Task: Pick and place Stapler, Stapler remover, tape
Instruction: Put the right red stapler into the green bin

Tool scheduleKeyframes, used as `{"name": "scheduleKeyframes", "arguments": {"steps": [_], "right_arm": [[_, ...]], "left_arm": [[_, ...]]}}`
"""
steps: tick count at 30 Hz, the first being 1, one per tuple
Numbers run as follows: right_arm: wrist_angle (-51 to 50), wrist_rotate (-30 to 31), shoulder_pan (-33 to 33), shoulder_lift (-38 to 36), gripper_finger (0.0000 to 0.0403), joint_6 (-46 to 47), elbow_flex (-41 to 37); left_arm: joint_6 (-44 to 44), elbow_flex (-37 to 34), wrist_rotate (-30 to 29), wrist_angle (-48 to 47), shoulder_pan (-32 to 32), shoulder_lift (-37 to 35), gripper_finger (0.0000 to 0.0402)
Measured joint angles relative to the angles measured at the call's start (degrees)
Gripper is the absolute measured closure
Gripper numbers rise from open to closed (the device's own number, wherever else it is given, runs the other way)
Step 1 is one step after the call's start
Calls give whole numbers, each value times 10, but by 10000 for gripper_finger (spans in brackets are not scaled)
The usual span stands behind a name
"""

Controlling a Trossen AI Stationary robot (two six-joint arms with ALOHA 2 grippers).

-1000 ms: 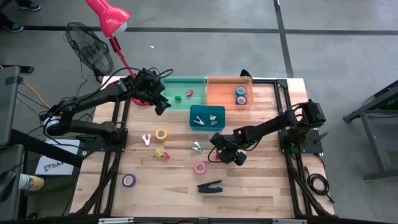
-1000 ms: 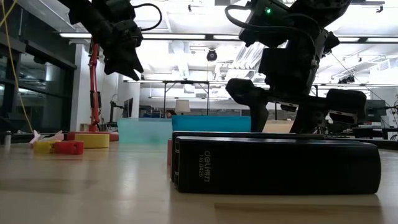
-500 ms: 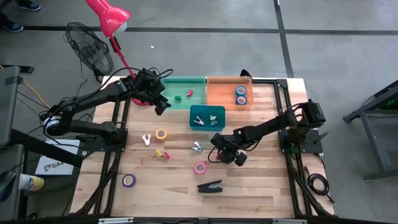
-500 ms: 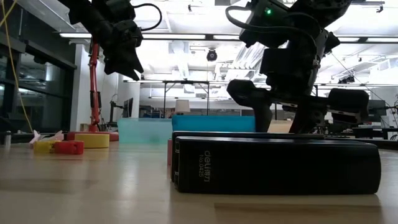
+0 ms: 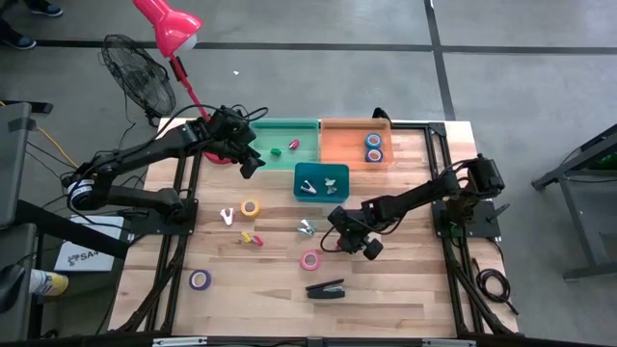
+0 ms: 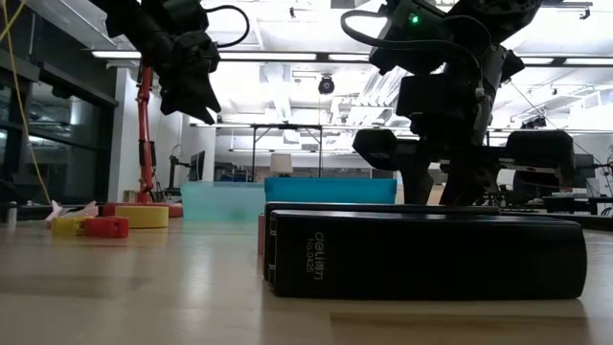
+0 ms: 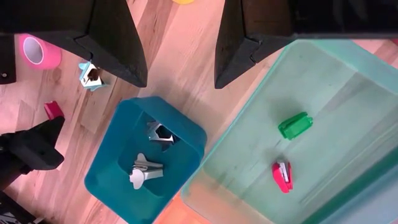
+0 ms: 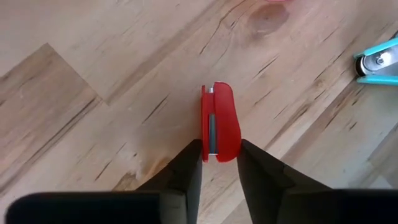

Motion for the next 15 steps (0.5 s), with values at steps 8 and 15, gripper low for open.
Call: {"name": "scheduleKeyframes", "arguments": {"steps": [8, 15], "right_arm": [[-5, 2, 0, 0, 357, 29, 0], [-6, 13, 0, 0, 369, 33, 0]], "left_arm": [[0, 0, 0, 0, 0, 0, 218], [0, 0, 1, 0, 0, 0, 218]]}}
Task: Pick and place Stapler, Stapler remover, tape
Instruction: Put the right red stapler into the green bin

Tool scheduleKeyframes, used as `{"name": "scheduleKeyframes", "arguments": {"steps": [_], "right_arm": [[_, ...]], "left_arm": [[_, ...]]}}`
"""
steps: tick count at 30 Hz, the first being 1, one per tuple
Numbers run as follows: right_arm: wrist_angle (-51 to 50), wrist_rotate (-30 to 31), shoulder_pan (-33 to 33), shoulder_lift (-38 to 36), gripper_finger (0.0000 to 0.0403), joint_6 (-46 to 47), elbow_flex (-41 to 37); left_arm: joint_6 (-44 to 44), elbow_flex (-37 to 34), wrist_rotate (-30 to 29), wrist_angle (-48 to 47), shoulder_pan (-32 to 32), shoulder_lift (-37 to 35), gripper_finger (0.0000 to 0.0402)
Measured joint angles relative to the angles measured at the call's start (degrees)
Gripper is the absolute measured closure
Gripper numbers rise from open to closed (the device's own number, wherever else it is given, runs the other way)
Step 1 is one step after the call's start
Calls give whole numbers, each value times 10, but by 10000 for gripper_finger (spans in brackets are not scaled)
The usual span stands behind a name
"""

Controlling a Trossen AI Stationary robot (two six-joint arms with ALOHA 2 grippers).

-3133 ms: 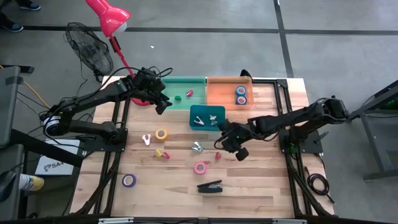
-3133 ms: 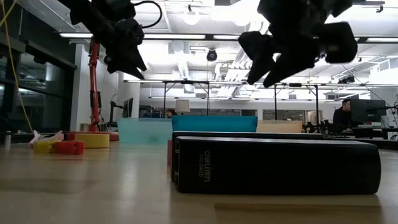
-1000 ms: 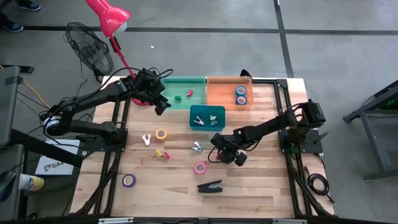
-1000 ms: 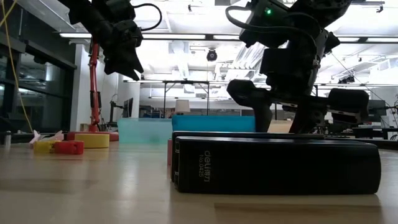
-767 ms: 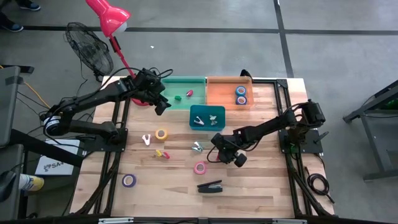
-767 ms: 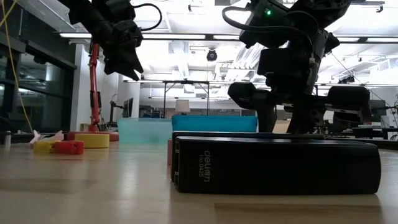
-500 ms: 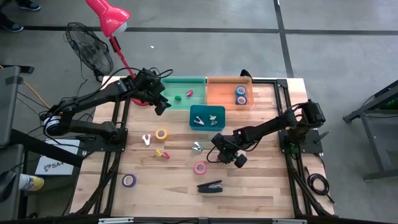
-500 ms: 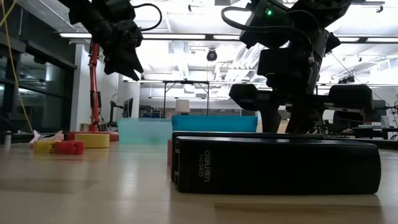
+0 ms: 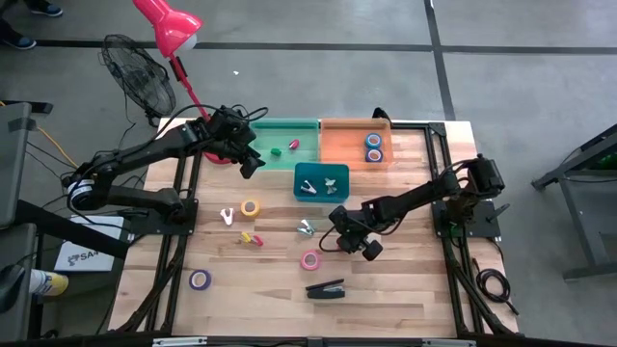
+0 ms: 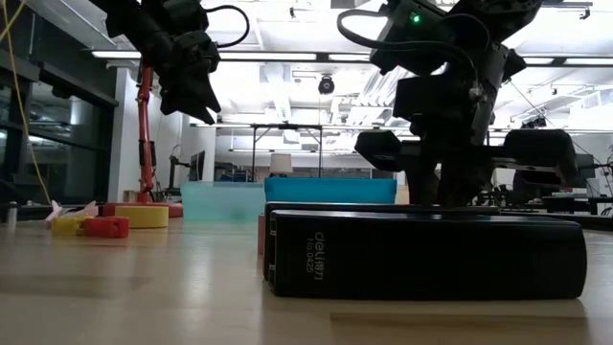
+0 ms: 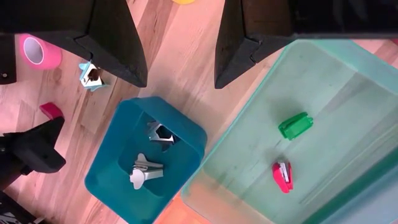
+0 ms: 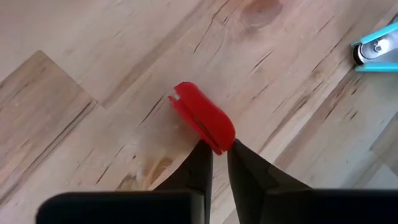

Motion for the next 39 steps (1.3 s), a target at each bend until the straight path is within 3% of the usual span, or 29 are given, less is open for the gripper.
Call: {"name": "scheduleKeyframes", "arguments": {"steps": [15, 18, 28, 36, 39], "right_arm": [[-3, 5, 0, 0, 386, 25, 0], [-3, 6, 0, 0, 382, 68, 0], [-2, 5, 0, 0, 348, 388, 0], [-1, -50, -2, 0, 316, 736, 0], [-2, -72, 0, 0, 303, 823, 0]], "left_arm": [[0, 0, 0, 0, 0, 0, 218], [0, 0, 0, 0, 0, 0, 218], [2, 0, 0, -5, 0, 0, 218], [8, 0, 1, -20, 0, 0, 218], [9, 0, 1, -21, 0, 0, 218]]}}
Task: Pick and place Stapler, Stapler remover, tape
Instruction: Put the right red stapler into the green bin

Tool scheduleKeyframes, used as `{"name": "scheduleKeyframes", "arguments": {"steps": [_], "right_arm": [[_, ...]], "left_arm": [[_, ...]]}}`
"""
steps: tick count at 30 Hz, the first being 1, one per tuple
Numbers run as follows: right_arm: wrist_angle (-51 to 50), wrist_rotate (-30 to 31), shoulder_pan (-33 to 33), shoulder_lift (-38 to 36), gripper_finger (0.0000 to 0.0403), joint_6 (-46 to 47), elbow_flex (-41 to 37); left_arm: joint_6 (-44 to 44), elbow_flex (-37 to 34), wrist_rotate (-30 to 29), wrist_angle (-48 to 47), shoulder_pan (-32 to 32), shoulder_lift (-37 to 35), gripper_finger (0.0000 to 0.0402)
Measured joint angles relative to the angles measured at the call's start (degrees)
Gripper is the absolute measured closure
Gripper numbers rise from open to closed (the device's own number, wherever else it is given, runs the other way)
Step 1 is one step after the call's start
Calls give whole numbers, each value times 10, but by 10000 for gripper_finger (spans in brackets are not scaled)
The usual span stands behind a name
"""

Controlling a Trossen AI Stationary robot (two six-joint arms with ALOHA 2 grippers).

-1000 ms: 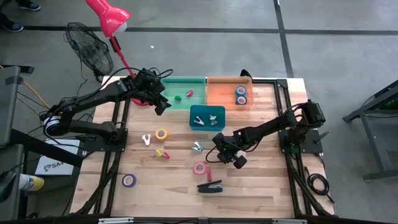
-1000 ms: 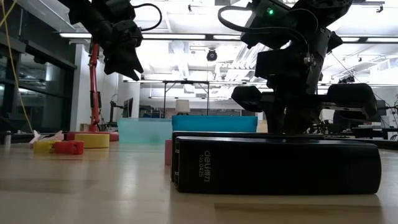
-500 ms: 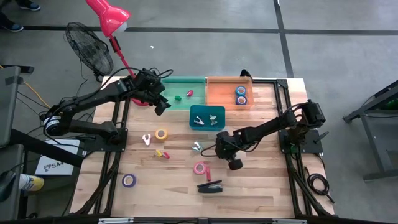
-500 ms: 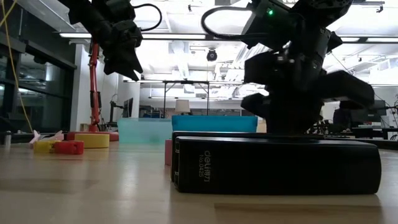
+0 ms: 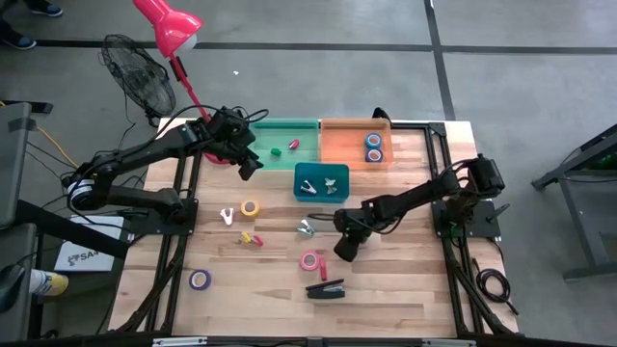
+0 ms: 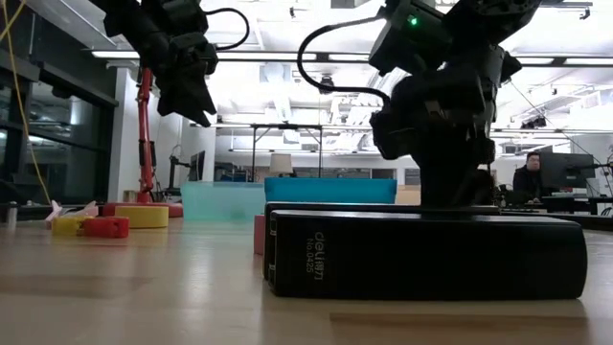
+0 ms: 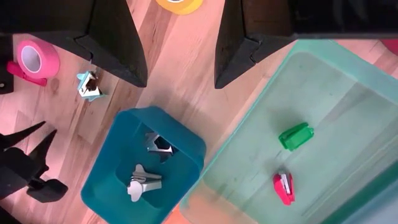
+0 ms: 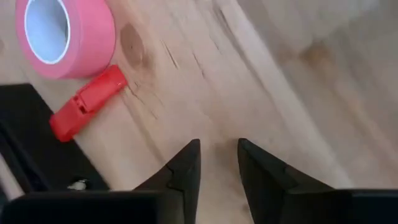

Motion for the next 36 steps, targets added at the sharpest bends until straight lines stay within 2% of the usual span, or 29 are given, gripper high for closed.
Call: {"name": "scheduleKeyframes", "arguments": {"steps": [6, 12, 18, 23, 27, 36], "right_arm": [[1, -21, 11, 0, 272, 69, 0], [-2, -86, 13, -8, 229, 87, -1], [2, -102, 16, -41, 211, 85, -1], [18, -67, 32, -58, 210, 110, 1], [-6, -29, 53, -58, 210, 162, 33], [-143, 142, 107, -29, 210, 313, 197]], "left_arm": [[9, 0, 0, -1, 0, 0, 218], [6, 0, 1, -12, 0, 0, 218], [-18, 0, 28, -11, 0, 0, 218], [4, 0, 34, -7, 0, 0, 218], [23, 0, 54, -10, 0, 0, 218], [133, 0, 150, -43, 0, 0, 218]]}}
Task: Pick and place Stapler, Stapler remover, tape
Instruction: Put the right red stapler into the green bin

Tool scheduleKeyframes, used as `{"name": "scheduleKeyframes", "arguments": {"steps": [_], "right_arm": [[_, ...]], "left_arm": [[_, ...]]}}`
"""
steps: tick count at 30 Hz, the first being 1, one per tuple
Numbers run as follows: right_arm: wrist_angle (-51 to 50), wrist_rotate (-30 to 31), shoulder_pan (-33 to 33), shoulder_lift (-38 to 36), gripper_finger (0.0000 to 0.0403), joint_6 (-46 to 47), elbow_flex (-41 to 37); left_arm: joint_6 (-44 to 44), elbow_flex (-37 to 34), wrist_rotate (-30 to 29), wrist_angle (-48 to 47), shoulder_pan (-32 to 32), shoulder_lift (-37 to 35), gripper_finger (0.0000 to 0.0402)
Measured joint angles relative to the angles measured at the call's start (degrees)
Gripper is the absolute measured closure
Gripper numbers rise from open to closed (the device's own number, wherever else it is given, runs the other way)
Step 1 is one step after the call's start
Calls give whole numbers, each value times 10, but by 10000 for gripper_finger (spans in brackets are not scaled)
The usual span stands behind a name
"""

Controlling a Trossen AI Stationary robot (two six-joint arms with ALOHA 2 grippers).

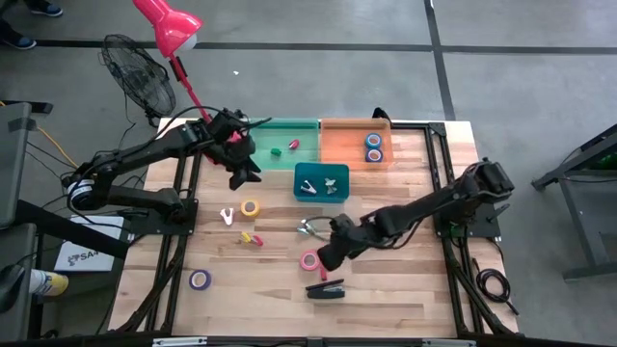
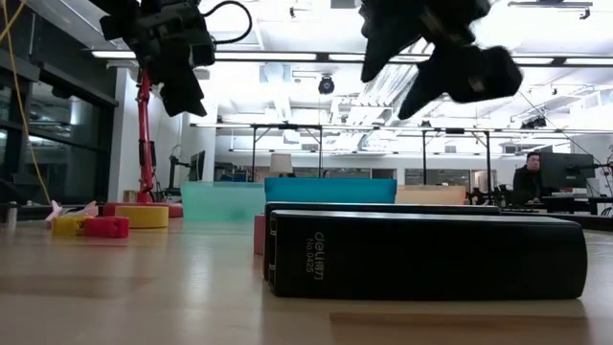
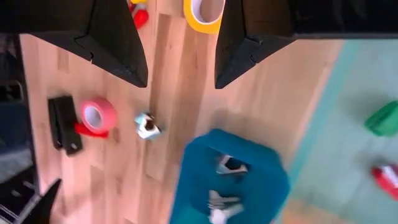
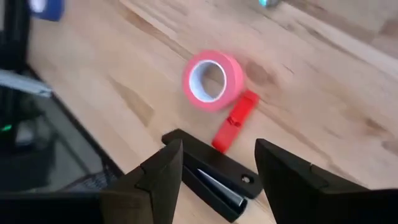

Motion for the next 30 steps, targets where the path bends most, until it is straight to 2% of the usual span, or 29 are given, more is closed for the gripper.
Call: {"name": "scheduleKeyframes", "arguments": {"steps": [8, 14, 18, 22, 30], "right_arm": [[-137, 6, 22, 115, 210, 87, 148], [-210, -47, 18, 215, 211, 96, 265], [-269, -59, 18, 267, 211, 119, 324], [-276, -66, 16, 295, 211, 136, 350], [-280, -58, 17, 317, 210, 173, 348]], "left_arm": [[56, 0, 47, 0, 0, 0, 218], [76, 0, 46, -20, 0, 0, 218], [85, 0, 45, -35, 0, 0, 218], [90, 0, 45, -45, 0, 0, 218], [91, 0, 45, -44, 0, 0, 218]]}}
